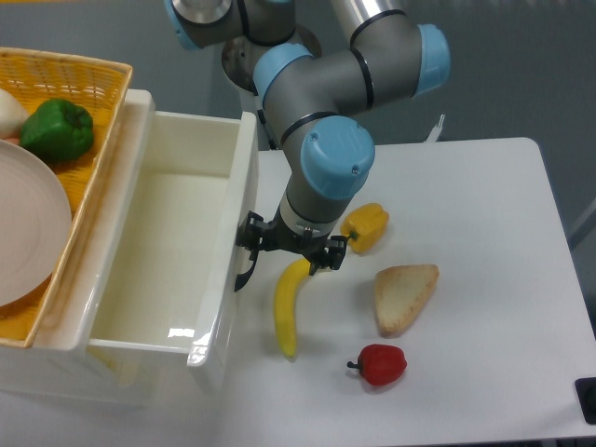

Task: Slide the top white drawer open
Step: 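Pull the drawer handle outward, sliding the white drawer open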

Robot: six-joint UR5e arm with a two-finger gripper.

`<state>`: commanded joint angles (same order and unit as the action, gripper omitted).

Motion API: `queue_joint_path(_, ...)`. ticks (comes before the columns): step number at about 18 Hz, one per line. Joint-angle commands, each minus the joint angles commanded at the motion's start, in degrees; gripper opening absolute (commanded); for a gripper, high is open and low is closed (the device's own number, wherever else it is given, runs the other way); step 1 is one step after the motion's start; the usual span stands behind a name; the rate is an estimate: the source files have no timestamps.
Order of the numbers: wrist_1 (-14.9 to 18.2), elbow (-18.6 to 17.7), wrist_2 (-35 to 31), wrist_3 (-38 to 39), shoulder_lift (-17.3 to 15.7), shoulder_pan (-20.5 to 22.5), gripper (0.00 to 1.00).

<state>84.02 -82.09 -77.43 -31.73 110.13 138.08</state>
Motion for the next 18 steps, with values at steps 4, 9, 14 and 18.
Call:
queue_joint_path(4, 0.18, 0.00, -0.79, 0.09, -0.09, 0.26, 1.00)
queue_joint_path(9, 0.18, 0.09, -0.88, 0.00, 0.00, 0.97, 1.00)
queue_joint_path(14, 0.00, 0.26, -0.88, -0.09, 0.26, 1.76, 1.00)
queue_joint_path(18, 0.00, 0.35, -0.70, -0.09, 0.44, 2.11, 1.00)
